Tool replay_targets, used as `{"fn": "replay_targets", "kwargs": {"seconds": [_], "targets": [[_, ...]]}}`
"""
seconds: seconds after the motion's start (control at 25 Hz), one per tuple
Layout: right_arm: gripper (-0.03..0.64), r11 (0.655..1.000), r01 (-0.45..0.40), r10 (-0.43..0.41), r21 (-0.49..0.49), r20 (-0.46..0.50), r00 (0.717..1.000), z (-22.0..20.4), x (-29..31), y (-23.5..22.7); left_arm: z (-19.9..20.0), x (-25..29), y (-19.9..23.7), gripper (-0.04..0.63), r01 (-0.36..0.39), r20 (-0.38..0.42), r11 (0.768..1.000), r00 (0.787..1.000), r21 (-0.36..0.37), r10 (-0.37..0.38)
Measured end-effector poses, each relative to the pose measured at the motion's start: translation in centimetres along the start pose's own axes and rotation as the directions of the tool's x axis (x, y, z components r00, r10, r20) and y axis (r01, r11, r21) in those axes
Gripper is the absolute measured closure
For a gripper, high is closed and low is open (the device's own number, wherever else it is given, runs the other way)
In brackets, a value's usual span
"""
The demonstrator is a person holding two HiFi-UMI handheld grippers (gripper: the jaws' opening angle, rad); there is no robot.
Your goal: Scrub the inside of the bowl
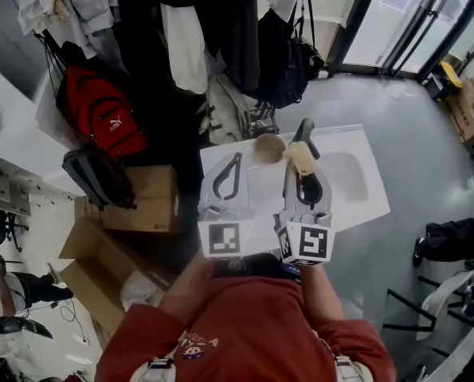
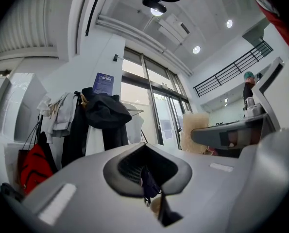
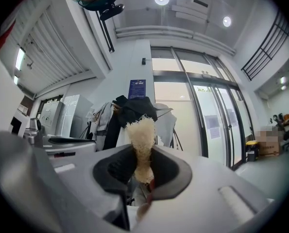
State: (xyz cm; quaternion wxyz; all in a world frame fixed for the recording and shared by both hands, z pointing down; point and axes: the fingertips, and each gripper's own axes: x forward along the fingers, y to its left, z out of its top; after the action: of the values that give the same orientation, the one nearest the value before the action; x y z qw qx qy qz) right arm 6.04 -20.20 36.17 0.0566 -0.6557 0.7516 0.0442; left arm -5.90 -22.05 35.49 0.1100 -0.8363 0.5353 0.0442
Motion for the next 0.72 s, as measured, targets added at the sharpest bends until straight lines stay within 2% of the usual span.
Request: {"fn": "replay_targets", "kwargs": {"seconds": [0.28, 0.36, 0.44, 0.52, 0.6, 0.72], "targets": [[0.54, 0.999, -0.033, 0.033, -0.017, -0.013, 0.999, -1.2, 1.8, -1.8, -2.0, 2.0, -0.7, 0.59, -0.034, 0.057, 0.999, 0.998, 0.019, 0.033], [0.54, 1.0, -0.029, 0.029, -0.007, -0.014, 0.999, -1.5, 2.1, -2.6, -3.2, 2.8, -1.4, 0.59, -0.004, 0.052, 0.993, 0.999, 0.115, -0.002], [0.54, 1.0, -0.028, 0.028, -0.006, -0.018, 0.999, -1.8, 2.3, -3.5, -4.4, 3.4, -2.1, 0.589, 0.022, 0.051, 0.978, 0.998, 0.207, -0.034], [0.54, 1.0, -0.03, 0.03, -0.007, -0.028, 0.999, -2.3, 2.5, -4.2, -6.0, 3.7, -2.7, 0.589, 0.032, 0.039, 0.973, 0.998, 0.229, -0.042], [0.54, 0.999, -0.034, 0.034, -0.004, -0.042, 0.999, -2.9, 2.7, -4.9, -7.6, 3.9, -3.1, 0.589, 0.025, 0.031, 0.981, 0.999, 0.193, -0.032], [0.54, 0.999, -0.037, 0.036, -0.001, -0.056, 0.998, -3.5, 3.0, -5.6, -10.6, 4.6, -3.3, 0.575, -0.008, 0.011, 0.999, 1.0, 0.032, 0.008]]}}
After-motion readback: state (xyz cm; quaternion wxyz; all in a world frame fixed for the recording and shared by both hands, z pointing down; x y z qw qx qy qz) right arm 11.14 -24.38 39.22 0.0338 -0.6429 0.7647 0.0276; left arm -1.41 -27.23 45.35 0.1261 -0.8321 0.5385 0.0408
